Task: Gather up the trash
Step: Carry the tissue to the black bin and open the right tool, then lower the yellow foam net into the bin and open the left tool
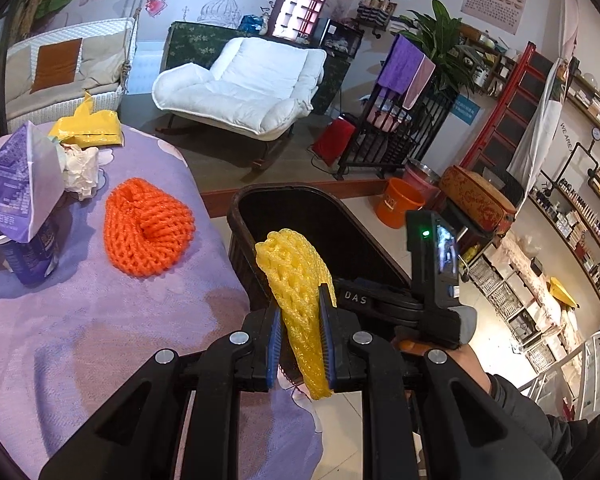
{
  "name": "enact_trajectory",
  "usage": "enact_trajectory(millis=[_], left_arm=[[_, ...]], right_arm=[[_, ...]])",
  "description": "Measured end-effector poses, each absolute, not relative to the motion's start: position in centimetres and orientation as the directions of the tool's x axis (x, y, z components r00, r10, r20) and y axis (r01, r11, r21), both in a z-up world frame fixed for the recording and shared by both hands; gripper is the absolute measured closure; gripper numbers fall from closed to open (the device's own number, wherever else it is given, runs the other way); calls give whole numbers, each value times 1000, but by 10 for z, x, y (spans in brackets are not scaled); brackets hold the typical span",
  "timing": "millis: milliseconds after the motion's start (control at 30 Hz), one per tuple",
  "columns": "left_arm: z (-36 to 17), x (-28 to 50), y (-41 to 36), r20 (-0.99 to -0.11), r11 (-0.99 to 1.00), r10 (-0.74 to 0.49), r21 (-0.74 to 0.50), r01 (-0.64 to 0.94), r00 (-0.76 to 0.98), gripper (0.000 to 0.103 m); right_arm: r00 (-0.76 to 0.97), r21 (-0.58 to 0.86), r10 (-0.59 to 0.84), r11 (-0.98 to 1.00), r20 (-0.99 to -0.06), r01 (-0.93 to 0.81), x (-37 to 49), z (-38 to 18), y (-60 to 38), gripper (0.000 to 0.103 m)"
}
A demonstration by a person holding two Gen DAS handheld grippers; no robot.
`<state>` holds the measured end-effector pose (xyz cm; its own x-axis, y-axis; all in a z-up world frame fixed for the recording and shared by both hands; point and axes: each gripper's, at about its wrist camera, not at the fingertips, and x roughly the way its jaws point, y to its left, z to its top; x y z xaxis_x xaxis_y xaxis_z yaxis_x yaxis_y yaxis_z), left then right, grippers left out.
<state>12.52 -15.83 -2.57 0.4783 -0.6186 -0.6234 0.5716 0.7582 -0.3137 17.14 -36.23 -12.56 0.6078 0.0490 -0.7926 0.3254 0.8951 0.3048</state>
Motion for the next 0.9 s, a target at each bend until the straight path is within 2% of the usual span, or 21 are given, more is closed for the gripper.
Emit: enact_trajectory(millis=[233, 567, 900], left_arm=[[-29, 131, -173, -634, 743, -628, -318, 589, 451, 85], [-38, 145, -218, -662, 710, -637, -303, 635, 396, 85], [-51, 146, -258, -710, 696, -601, -240, 677, 366, 85]], right_arm=[[655, 297, -2, 890, -755, 345, 150, -106, -373, 32], [731, 234, -178, 875, -659, 424, 102, -63, -398, 24], [726, 247, -216, 845, -653, 474, 88, -61, -423, 24]])
